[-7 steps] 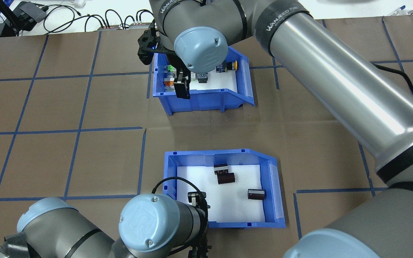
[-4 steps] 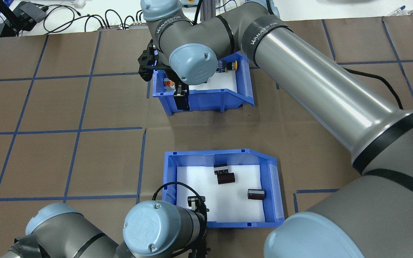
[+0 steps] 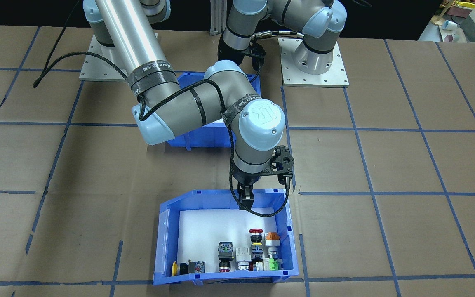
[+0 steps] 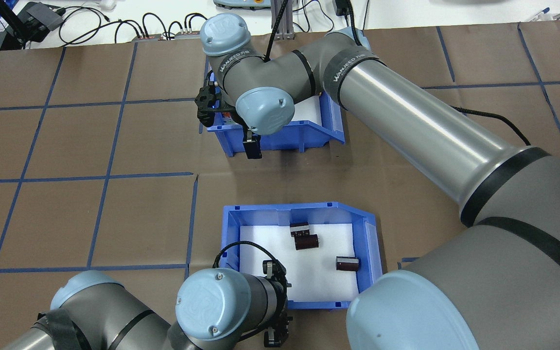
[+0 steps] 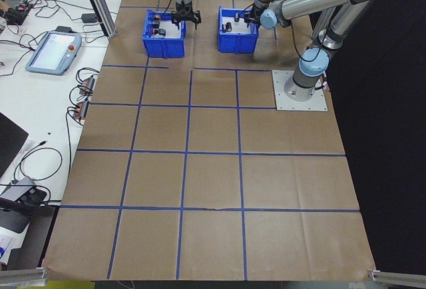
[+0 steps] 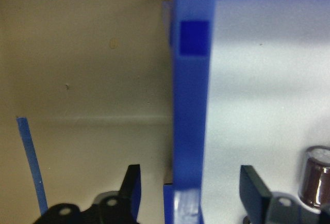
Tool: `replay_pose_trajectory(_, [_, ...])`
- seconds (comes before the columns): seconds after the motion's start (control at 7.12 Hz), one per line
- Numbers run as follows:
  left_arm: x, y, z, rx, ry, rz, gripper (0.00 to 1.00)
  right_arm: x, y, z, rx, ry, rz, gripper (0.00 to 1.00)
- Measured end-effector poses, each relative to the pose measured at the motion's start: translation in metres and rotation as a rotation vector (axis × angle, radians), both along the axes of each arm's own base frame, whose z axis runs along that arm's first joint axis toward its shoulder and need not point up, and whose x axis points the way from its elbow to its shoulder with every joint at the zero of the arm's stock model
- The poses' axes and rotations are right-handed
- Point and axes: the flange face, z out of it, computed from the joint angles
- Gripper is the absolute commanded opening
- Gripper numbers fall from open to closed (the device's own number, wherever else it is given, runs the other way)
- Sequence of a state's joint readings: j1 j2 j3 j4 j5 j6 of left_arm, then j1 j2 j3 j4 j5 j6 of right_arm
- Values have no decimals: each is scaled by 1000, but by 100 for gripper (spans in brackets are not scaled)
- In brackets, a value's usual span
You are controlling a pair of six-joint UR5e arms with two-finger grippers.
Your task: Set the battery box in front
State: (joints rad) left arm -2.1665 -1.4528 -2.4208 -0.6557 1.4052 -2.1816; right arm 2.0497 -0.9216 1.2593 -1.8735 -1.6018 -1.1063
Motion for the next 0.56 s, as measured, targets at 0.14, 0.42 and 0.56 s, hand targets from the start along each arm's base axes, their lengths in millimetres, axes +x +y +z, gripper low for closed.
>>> replay_pose_trajectory(0.14, [0,0,-4,8,-2,-3,0,-1,-2,-2,-5,-2,-6,68])
replay_pose_trajectory(0.42, [-1,-1,2,-10,3,-16,0,-3,-4,1,-17,0,-12,25])
replay_pose_trajectory(0.56, [1,-2,10,-27,6,-28,0,-4,-5,3,-24,6,-12,13])
